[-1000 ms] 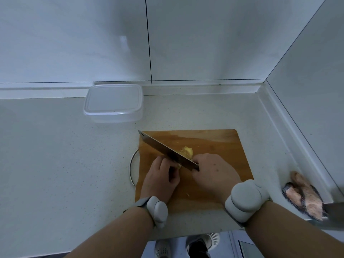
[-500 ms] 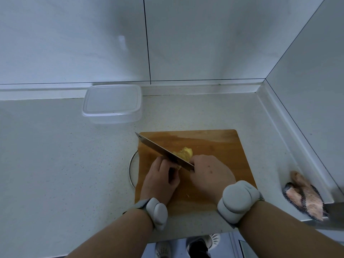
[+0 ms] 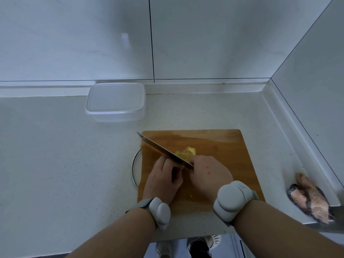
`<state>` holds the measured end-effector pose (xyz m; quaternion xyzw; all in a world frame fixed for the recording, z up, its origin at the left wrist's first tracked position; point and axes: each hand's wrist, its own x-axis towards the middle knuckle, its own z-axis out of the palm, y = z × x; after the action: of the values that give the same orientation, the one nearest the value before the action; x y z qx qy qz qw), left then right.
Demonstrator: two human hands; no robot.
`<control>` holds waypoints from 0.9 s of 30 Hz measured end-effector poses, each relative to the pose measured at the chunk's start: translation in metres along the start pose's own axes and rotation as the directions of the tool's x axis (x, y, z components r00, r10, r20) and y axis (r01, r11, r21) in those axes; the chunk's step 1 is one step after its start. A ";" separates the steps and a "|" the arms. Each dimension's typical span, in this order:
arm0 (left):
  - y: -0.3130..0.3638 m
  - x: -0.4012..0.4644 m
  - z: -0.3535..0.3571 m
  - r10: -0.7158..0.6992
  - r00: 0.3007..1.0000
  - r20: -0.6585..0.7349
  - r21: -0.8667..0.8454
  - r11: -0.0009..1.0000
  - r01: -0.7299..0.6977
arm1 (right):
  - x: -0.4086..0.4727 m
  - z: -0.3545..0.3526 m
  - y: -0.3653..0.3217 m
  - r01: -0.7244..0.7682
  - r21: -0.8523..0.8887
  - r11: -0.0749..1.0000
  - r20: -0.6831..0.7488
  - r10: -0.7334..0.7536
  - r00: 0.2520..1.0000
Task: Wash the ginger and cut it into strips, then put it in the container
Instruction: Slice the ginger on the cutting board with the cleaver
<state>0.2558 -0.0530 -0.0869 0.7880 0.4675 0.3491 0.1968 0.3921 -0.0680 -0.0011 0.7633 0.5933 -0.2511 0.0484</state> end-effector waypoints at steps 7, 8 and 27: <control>0.001 0.000 -0.001 -0.012 0.999 0.040 0.006 1.000 0.012 | 0.002 0.004 0.002 0.011 0.013 1.000 -0.002 -0.011 1.000; 0.001 0.000 -0.001 -0.018 0.999 0.048 0.006 1.000 0.018 | 0.002 0.005 0.003 0.014 0.017 1.000 0.000 -0.014 1.000; -0.001 -0.001 0.000 0.025 1.000 0.002 -0.005 1.000 -0.025 | -0.020 -0.015 0.007 0.039 0.088 0.995 -0.021 -0.037 0.999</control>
<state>0.2547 -0.0531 -0.0883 0.7937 0.4564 0.3519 0.1946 0.4001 -0.0823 0.0190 0.7557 0.5963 -0.2706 0.0041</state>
